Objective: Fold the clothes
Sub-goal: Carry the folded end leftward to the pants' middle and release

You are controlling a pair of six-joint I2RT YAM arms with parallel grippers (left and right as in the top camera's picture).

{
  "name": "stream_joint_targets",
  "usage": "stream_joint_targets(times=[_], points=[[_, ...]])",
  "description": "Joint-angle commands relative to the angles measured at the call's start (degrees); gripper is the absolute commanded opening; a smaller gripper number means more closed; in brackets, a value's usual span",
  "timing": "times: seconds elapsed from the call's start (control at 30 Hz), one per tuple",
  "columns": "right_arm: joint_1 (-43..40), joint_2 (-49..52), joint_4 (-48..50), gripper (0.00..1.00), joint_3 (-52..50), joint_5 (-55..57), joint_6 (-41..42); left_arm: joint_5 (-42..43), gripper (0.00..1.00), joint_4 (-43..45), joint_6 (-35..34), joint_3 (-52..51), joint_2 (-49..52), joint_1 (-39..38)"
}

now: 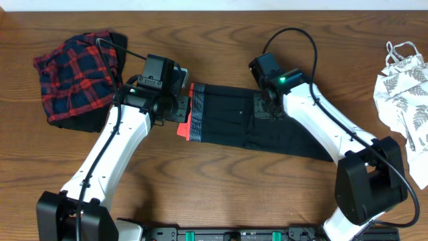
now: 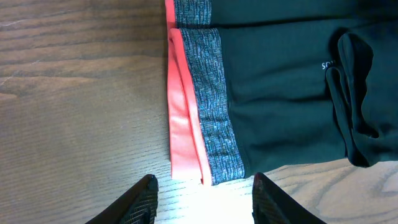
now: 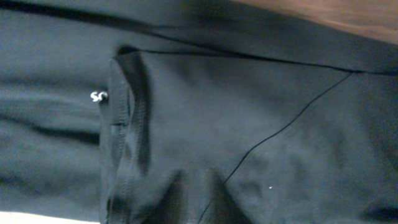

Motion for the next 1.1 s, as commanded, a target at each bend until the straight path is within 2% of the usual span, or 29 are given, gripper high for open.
stream_joint_targets(times=[0.0,0.2,0.53,0.6,0.63,0.67,0.87,0.97,1.07], points=[[-1.07,0.39,0.11,0.01,-0.26,-1.16,-1.18,-0.28,0.5,0.0,-0.7,0.42,-0.33,-0.04],[-0.33,0.39,2.54,0.02,-4.31,-3.76,-1.42,-0.28,0.49,-0.02,-0.72,0.42,-0.33,-0.04],[-0.96,0.39,12.33,0.03,-15.65,-4.17,-0.57,-0.28,0.5,-0.2,-0.72,0.42,-0.33,-0.04],[-0.96,0.39,13.18,0.07,-16.06,-4.66,-0.57,-0.26,0.5,-0.22,-0.72,0.42,-0.33,-0.04],[-0.9,0.39,13.46,0.14,-16.09,-4.83,-0.59,-0.26,0.51,-0.22,-0.72,0.42,-0.33,-0.04],[-0.85,0.39,13.94,0.17,-16.09,-4.83,-0.59,-0.26,0.51,-0.22,-0.72,0.42,-0.33,-0.04],[-1.09,-0.98,15.21,0.24,-14.08,-5.4,-1.88,-0.26,0.65,-0.24,-0.72,0.42,-0.33,-0.02],[-2.71,-4.35,13.27,0.29,-10.51,-4.68,-1.88,0.13,0.8,-0.17,-0.72,0.42,-0.33,-0.02],[-5.77,-8.72,10.64,0.34,-6.95,-4.57,-1.88,5.64,0.86,0.04,-0.2,0.42,-0.13,1.05]])
